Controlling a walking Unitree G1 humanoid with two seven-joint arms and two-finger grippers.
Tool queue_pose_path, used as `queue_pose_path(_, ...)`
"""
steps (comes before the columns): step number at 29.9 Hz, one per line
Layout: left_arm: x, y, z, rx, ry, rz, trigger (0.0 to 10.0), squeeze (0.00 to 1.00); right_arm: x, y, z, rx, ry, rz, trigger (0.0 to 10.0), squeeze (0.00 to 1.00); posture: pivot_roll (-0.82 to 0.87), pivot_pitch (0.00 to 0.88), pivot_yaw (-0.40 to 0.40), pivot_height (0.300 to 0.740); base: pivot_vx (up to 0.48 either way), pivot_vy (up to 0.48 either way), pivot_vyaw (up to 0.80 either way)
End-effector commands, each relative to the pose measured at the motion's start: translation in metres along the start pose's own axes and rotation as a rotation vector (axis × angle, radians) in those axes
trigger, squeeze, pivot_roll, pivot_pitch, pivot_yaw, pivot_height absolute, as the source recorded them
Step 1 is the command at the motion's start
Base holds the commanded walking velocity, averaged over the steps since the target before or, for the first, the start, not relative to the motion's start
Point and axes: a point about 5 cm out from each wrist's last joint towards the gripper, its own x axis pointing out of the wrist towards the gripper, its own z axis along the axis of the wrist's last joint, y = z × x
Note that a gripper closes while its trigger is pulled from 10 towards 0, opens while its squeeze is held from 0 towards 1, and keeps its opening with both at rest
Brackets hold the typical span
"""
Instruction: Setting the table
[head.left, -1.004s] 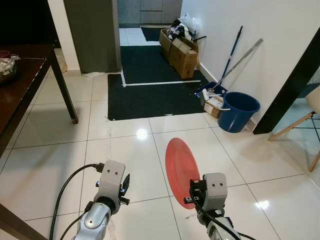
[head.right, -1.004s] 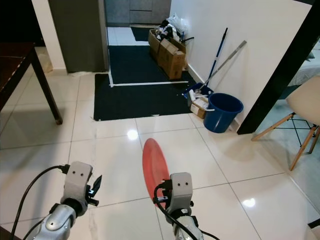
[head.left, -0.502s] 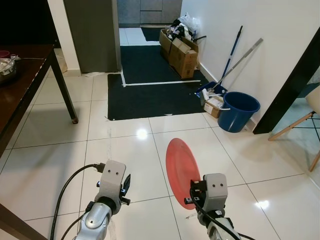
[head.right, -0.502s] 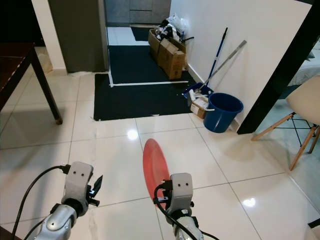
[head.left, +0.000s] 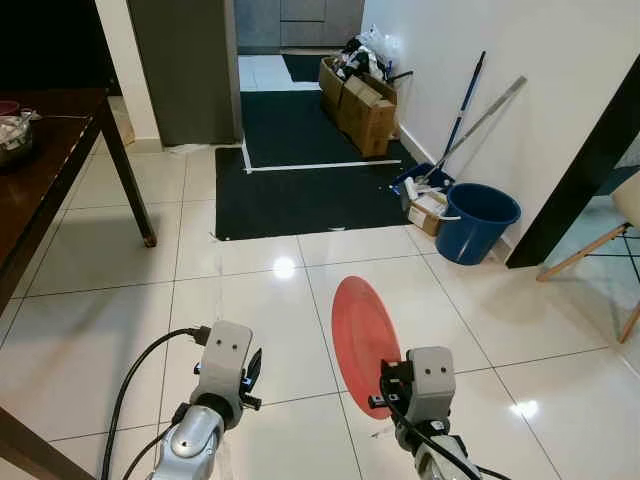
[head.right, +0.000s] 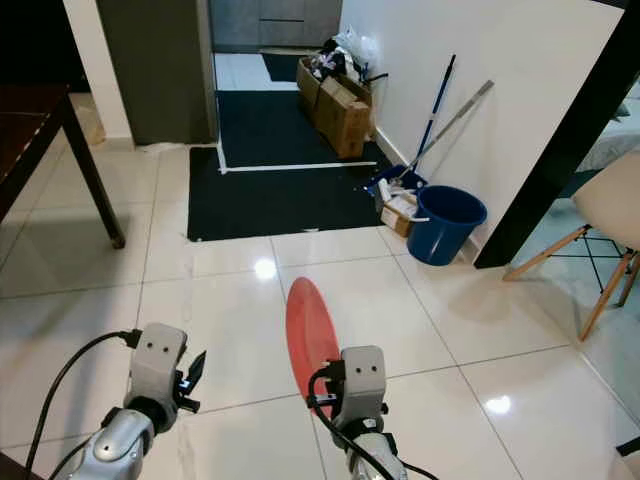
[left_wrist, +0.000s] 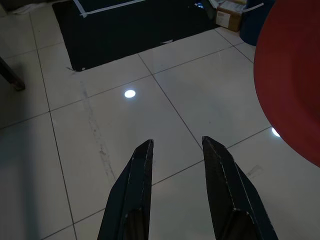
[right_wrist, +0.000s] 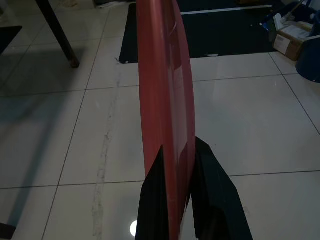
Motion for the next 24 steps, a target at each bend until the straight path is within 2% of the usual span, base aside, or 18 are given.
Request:
queue_pose_path(1,-0.0022,-0.0009,-0.0069,0.0,0.034,0.0,10.0,0.0,-0.0028,-0.0011,-0.0031,0.004,0.011,-0.004,10.0,0.0,0.14,0.12,0.038,0.74,0.0,0.0,0.0)
queue_pose_path(24,-0.0024,0.0012,-0.0073,0.006,0.036,0.001,10.0,0.0,-0.0021,0.0013,-0.0044,0.01,0.019,0.0,10.0,0.0,0.15,0.12,0.042,0.74,0.0,0.0,0.0)
